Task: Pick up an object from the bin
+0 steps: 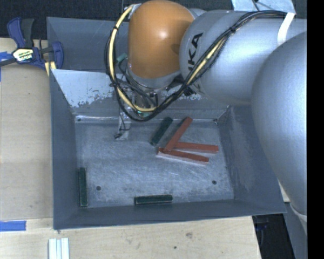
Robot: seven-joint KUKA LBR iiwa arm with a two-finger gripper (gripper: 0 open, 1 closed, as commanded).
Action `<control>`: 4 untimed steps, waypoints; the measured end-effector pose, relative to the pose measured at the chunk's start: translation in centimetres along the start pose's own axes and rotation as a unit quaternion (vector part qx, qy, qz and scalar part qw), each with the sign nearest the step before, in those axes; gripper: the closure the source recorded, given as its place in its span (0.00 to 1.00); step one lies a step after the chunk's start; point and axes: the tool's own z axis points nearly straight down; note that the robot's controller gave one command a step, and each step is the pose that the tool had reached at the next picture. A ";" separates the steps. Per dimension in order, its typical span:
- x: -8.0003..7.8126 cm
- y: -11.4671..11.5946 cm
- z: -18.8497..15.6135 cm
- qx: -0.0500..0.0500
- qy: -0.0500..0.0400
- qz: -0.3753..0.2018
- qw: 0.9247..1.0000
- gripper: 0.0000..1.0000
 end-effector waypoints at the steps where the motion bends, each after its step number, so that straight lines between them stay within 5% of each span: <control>1: 1.0 -4.6 10.5 0.001 -0.001 -0.212 0.977 0.00; 2: 4.8 -13.7 11.1 0.002 -0.002 -0.191 0.982 0.00; 3: 3.2 -21.1 12.1 0.003 -0.005 -0.335 0.942 0.00; 4: 3.2 -20.7 12.0 0.001 -0.006 -0.336 0.942 1.00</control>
Offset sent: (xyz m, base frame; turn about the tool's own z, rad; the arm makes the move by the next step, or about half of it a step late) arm -0.0102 -0.0444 -0.1030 -0.4303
